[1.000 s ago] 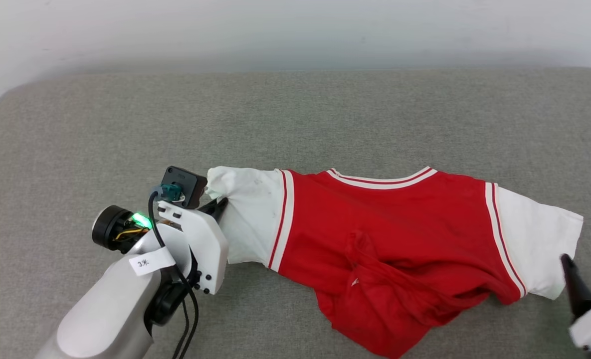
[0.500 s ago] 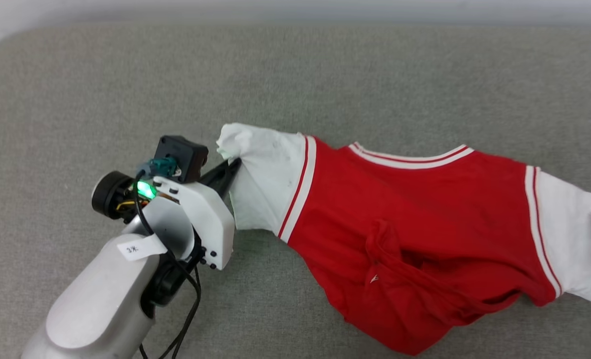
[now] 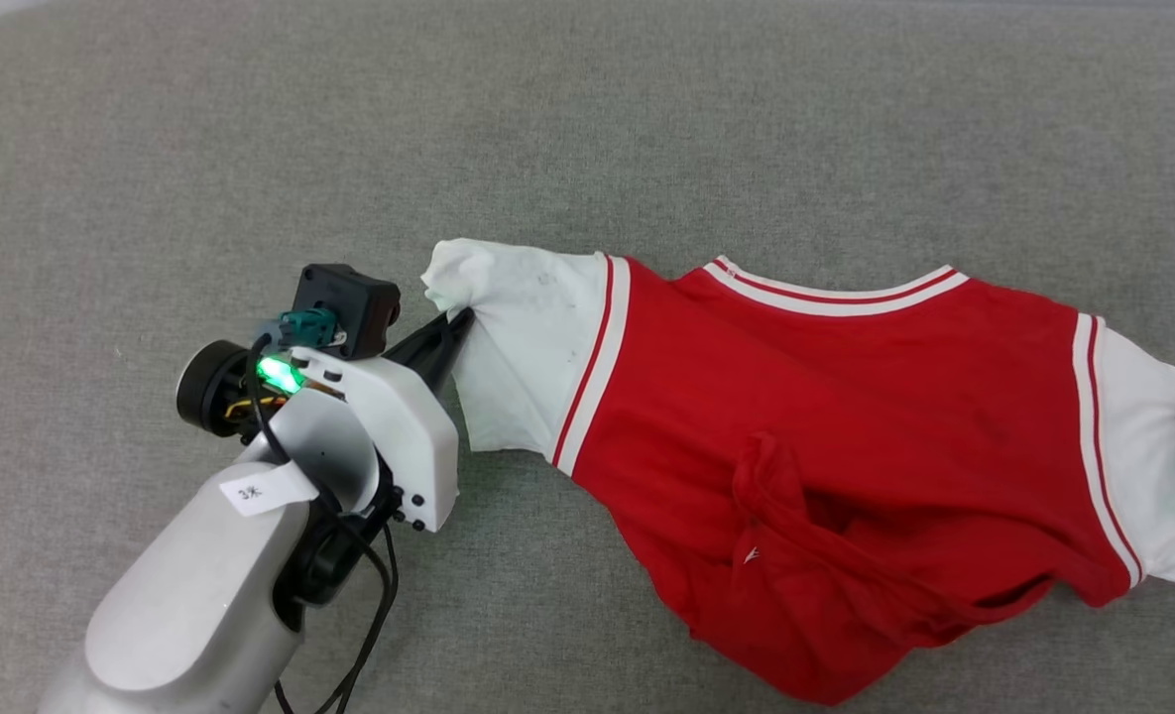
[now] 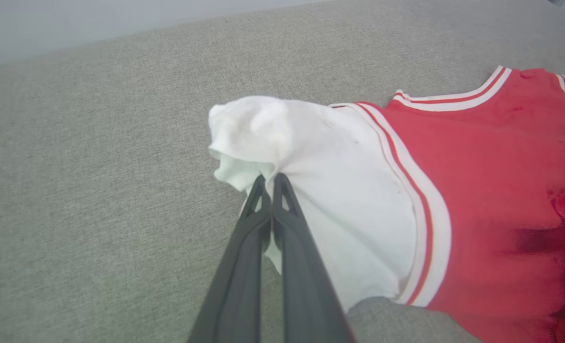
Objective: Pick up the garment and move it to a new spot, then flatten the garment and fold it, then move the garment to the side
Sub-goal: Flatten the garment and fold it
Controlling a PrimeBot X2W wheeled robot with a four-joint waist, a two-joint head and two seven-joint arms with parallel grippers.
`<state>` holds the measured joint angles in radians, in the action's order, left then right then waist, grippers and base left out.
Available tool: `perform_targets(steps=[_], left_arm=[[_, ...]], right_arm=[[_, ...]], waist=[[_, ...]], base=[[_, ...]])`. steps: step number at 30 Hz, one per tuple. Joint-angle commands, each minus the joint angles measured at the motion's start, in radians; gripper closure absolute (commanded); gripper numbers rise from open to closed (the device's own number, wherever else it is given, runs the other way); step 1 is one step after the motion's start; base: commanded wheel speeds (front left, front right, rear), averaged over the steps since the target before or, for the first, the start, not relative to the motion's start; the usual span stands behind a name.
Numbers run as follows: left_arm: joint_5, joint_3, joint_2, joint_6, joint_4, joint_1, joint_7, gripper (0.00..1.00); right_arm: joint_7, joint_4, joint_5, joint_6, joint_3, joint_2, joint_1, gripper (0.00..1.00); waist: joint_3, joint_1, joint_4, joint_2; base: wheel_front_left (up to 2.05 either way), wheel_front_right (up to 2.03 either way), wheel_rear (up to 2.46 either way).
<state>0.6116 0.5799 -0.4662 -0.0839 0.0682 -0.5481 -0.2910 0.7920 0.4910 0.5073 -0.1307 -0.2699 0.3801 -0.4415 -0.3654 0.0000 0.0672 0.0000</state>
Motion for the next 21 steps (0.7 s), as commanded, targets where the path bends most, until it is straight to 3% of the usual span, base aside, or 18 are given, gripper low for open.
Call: perform_targets(steps=[1,9,17,21], left_arm=[[0.006,-0.006,-0.005,-0.004,0.005,0.011,0.01,1.0],[0.011,-0.06,-0.032,-0.023,0.026,0.0,0.069,1.0],[0.025,-0.133,-0.051,-0.014,0.098,-0.101,0.124,1.0],[0.025,-0.157,-0.042,0.01,0.176,-0.196,0.16,1.0]], right_arm=[[0.021,0.04,0.01,0.0,0.03,-0.047,0.036,1.0],[-0.051,-0.104,0.006,0.0,0.021,0.039,-0.035,1.0],[-0.105,-0.17,-0.035,0.001,0.068,0.059,-0.126,1.0],[-0.171,-0.163,-0.112,0.001,0.072,0.03,-0.217,1.0]], waist=[[0.016,0.0,-0.008,0.0],[0.113,0.0,-0.038,0.0],[0.183,0.0,-0.07,0.0],[0.193,0.0,-0.082,0.0]], base=[[0.0,0.0,0.0],[0.0,0.0,0.0],[0.0,0.0,0.0],[0.0,0.0,0.0]])
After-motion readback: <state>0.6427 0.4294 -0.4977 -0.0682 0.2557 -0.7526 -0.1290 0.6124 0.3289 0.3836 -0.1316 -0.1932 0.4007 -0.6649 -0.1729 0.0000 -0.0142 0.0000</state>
